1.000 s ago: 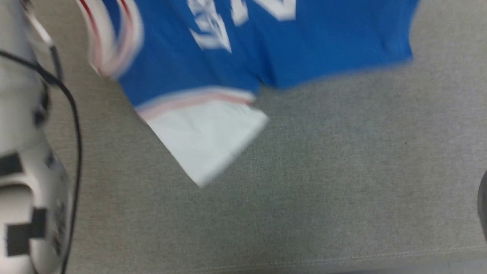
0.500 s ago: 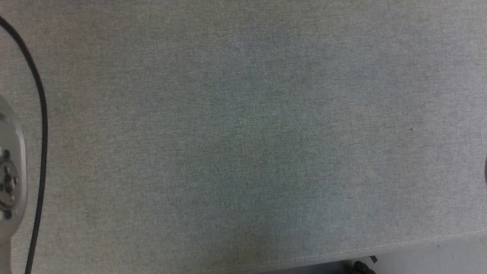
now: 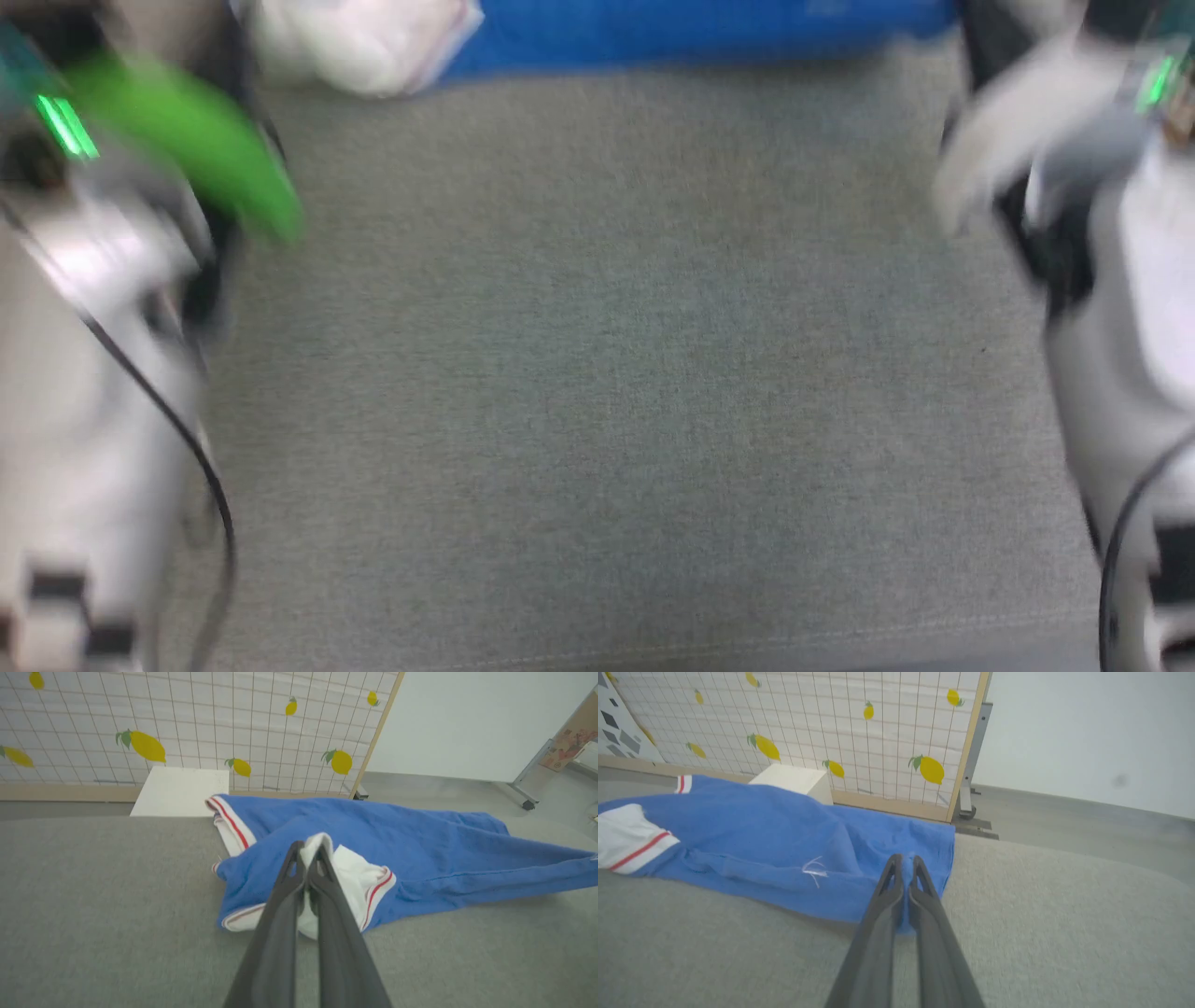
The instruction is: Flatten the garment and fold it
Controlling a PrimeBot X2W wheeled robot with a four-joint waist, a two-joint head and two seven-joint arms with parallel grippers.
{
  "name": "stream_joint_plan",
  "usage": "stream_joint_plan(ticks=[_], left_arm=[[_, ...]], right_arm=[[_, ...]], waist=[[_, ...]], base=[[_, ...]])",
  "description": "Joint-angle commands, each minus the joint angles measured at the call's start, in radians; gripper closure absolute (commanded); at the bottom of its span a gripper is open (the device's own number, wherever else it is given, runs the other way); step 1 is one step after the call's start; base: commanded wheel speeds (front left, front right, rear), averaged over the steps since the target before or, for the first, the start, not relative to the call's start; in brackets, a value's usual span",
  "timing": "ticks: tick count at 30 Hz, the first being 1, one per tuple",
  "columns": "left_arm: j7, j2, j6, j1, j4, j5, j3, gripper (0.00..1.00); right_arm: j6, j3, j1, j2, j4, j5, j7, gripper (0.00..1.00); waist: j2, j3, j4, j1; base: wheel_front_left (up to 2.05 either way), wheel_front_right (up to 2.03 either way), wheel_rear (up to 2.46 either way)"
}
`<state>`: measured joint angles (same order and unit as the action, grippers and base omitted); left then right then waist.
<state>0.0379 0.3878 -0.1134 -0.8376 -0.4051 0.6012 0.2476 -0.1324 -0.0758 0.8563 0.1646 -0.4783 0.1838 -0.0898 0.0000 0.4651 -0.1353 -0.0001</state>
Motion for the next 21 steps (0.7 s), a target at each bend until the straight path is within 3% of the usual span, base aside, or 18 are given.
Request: stream_joint_plan(ticks=[1, 5, 11, 21], left_arm=[[0.034, 0.007, 0.002, 0.099, 0.022, 0.02, 0.013, 1.0], [0.135, 0.009, 0.019, 0.355, 0.095, 0.087, 0.038, 1.0], [0.23, 0.018, 0.057, 0.613, 0.198, 0.168, 0.047, 1.0], [0.271, 0.011, 0.145, 0.919, 0.337, 0.228, 0.053, 1.0]], right_arm=[[0.002, -0.012, -0.081, 0.022, 0.024, 0.026, -0.017, 1.0], [0.002, -0.005, -0.296, 0.056, 0.097, 0.077, -0.077, 1.0], [0.002, 0.033, -0.535, 0.077, 0.214, 0.066, -0.163, 1.0], [0.002, 0.155, -0.812, 0.039, 0.326, -0.007, -0.256, 1.0]], waist=[[0.0, -0.122, 0.055, 0.0001], [0.0, -0.187, 0.075, 0.0001], [0.0, -0.257, 0.087, 0.0001], [0.0, -0.342, 0.089, 0.0001]], base=[[0.0, 0.0, 0.0], [0.0, 0.0, 0.0], [0.0, 0.0, 0.0], [0.0, 0.0, 0.0]])
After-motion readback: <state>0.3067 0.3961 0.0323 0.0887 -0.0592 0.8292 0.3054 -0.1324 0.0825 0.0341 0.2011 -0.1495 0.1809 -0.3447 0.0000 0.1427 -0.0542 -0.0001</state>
